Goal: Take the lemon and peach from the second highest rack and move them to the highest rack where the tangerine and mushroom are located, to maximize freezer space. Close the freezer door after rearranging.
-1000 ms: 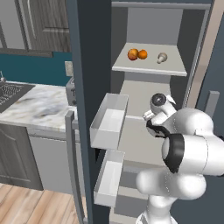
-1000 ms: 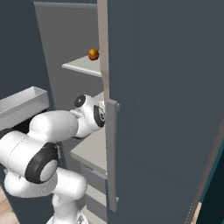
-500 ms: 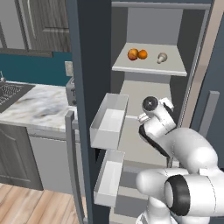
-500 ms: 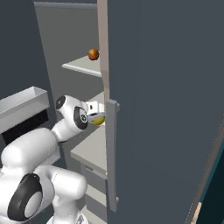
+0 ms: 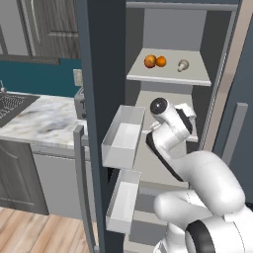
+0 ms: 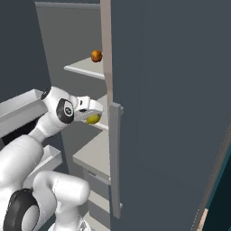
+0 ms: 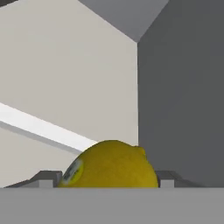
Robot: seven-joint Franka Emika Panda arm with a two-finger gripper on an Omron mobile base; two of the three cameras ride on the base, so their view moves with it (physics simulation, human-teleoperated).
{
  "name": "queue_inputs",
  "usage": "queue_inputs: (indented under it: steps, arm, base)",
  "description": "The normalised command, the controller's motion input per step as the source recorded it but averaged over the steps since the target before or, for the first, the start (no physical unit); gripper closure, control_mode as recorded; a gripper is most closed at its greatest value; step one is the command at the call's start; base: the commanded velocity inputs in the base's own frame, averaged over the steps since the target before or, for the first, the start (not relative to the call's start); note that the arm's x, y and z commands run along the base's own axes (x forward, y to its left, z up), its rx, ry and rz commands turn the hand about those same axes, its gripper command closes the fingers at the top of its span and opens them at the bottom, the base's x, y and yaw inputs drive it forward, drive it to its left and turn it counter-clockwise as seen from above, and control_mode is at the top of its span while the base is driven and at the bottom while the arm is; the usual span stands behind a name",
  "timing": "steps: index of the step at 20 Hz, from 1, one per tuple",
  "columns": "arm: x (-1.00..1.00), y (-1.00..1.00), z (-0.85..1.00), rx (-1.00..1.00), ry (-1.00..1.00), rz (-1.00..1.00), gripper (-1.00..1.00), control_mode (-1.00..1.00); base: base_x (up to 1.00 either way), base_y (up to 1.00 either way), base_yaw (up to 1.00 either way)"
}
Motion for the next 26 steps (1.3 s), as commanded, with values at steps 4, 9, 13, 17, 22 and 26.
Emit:
queue_inputs:
  steps: [4, 9, 13, 17, 22, 26]
  arm:
    - [-0.03, 0.05, 0.59, 0.00, 0.03, -0.24, 1.00, -1.00]
    - [0.00, 0.00, 0.55, 0.00, 0.00, -0.25, 1.00, -1.00]
    - [0.01, 0.00, 0.55, 0.00, 0.00, -0.27, 1.00, -1.00]
    - [0.00, 0.00, 0.39, 0.00, 0.00, -0.18, 1.00, -1.00]
    - [0.00, -0.02, 0.16, 0.03, 0.00, -0.03, 1.00, -1.00]
    - [0.08, -0.21, 0.07, 0.18, 0.00, 0.03, 1.00, -1.00]
  base:
    - [0.00, 0.00, 0.00]
    - [0.00, 0.00, 0.00]
    - [0.00, 0.00, 0.00]
    - [0.00, 0.00, 0.00]
    - [0.00, 0.00, 0.00]
    - [0.00, 0.00, 0.00]
